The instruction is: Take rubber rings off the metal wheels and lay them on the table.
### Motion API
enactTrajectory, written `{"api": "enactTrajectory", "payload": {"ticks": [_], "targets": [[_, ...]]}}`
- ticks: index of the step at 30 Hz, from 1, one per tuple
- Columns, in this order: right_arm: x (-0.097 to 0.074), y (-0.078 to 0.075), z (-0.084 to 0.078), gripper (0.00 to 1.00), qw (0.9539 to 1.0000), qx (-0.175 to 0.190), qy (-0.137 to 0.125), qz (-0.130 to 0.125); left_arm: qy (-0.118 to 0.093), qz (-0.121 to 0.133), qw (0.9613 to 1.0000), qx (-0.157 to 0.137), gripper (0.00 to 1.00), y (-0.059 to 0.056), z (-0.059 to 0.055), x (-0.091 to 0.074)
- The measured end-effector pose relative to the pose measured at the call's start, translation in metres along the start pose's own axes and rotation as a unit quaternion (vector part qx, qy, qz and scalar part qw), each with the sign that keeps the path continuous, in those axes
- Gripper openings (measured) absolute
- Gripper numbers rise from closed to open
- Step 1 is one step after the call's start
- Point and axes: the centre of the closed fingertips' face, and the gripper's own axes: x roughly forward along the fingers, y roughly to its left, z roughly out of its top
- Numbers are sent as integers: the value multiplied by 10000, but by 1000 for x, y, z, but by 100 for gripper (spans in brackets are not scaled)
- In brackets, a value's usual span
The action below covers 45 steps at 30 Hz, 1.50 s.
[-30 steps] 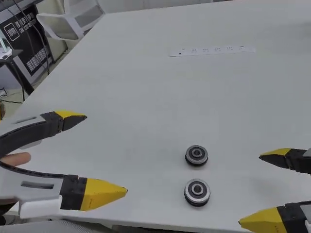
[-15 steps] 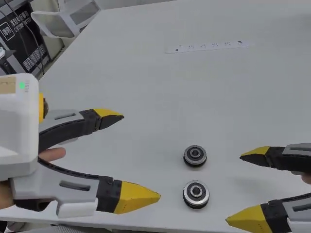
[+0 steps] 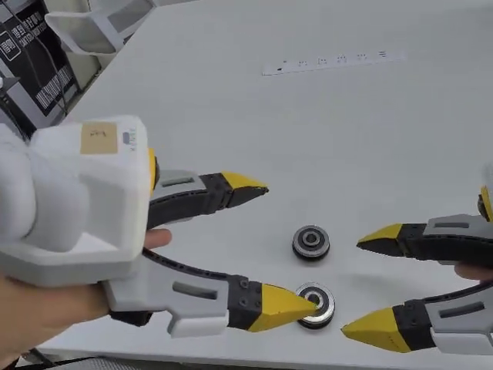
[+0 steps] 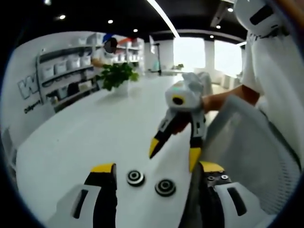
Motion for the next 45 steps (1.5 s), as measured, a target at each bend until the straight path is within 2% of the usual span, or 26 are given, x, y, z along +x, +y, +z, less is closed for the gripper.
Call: {"api": "enactTrajectory", "payload": {"ticks": [4,8,12,15,18,25,28,33,35,36,38,41,45], "targets": [[4,-2,-3,53,10000,-52,14,40,52,-96,9999,6,68,2,-4,8],[7,-1,-4,49,9999,-101,2,93,181,-264,9994,116,62,-2,-9,16],[13,2,-6,44,9997,-175,4,170,191,-394,9989,172,56,-5,-12,26],[17,3,-10,42,9995,-225,59,232,311,-598,9972,321,54,-9,-19,32],[21,3,-15,39,9991,-296,166,244,435,-535,9966,456,51,-5,-28,38],[25,6,-20,34,9985,-404,225,302,574,-767,9927,734,40,-10,-43,46],[27,5,-21,32,9982,-450,245,322,607,-844,9925,651,36,-12,-51,51],[30,6,-22,30,9977,-521,269,339,680,-909,9911,695,31,-16,-62,58],[30,6,-23,29,9977,-522,265,327,640,-785,9936,502,27,-13,-63,59],[30,5,-23,28,9978,-517,272,315,516,-717,9958,246,26,-13,-62,61],[31,4,-25,28,9978,-510,291,295,627,-937,9931,329,24,-18,-68,60],[31,4,-25,25,9979,-517,270,277,670,-852,9932,418,21,-16,-72,60],[31,3,-25,23,9979,-526,254,267,691,-868,9937,168,20,-17,-77,59]]}}
